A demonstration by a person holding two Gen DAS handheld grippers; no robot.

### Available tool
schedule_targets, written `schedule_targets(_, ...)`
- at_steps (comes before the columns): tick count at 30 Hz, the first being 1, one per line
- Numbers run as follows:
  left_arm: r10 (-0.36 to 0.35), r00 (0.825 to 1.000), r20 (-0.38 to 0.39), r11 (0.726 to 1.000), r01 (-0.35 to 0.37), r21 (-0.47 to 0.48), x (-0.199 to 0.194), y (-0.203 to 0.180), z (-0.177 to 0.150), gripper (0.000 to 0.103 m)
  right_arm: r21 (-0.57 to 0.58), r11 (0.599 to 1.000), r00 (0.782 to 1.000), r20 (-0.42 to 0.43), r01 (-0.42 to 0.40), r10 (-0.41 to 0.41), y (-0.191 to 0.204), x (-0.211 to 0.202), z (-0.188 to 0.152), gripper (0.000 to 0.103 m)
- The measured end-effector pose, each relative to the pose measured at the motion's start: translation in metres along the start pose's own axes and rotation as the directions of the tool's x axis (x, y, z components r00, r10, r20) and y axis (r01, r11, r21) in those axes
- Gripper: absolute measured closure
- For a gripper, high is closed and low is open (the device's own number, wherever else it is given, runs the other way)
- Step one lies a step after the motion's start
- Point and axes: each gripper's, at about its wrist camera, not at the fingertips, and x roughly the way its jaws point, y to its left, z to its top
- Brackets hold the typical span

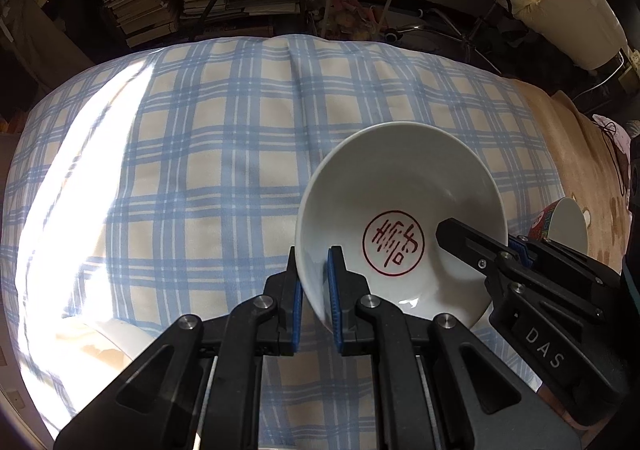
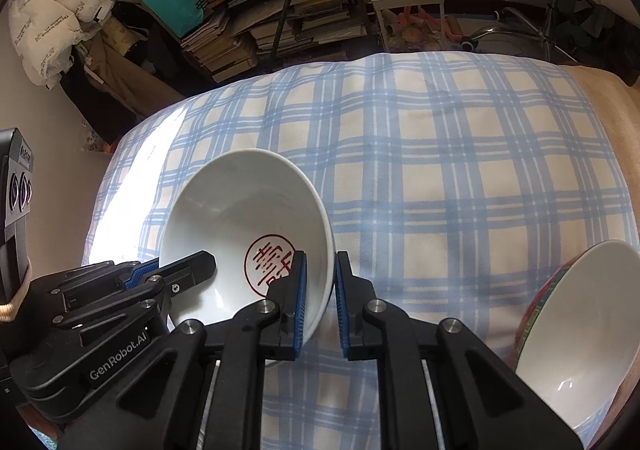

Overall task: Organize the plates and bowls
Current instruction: 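Carry both red-stamped bowls toward the bowls on the plate stack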

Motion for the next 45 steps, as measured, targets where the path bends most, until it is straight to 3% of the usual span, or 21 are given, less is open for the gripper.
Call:
schedule_targets(11, 0.026, 0.999, 0.022, 0.999, -0.025, -0.036, -0.057, 0.017, -0.022, 0.092, -0.049, 0.997, 0.997, 0.046, -0.052, 0.054, 0.037, -0.032, -0.013, 0.088)
schedule_targets(19, 0.067, 0.997, 0.05, 0.996, -0.063, -0.071, -0.097, 0.041, -0.048, 0.092, -0.05, 0.99, 0.987, 0.083, -0.135, 0.139, 0.07, -0.045, -0.027, 0.088)
schedule_targets(22, 0.084, 0.995, 0.057, 0.993, -0.078, -0.088, -0.108, 0.054, -0.062, 0.092, -0.107, 0.986, 0.988, 0.08, -0.125, 0.134, 0.093, -0.049, -0.035, 0.088)
schedule_targets(36, 0.088, 0.993, 0.085, 0.978, -0.07, -0.198, -0.133, 0.111, -0.13, 0.091, -0.237, 0.963, 0.989, 0.04, -0.129, 0.142, 0.158, -0.048, -0.075, 0.088)
schedule_targets(45, 0.058, 0.992, 0.115, 0.968, -0.028, -0.25, -0.12, 0.142, -0.15, 0.091, -0.287, 0.95, 0.991, 0.02, -0.121, 0.133, 0.18, -0.026, -0.09, 0.088)
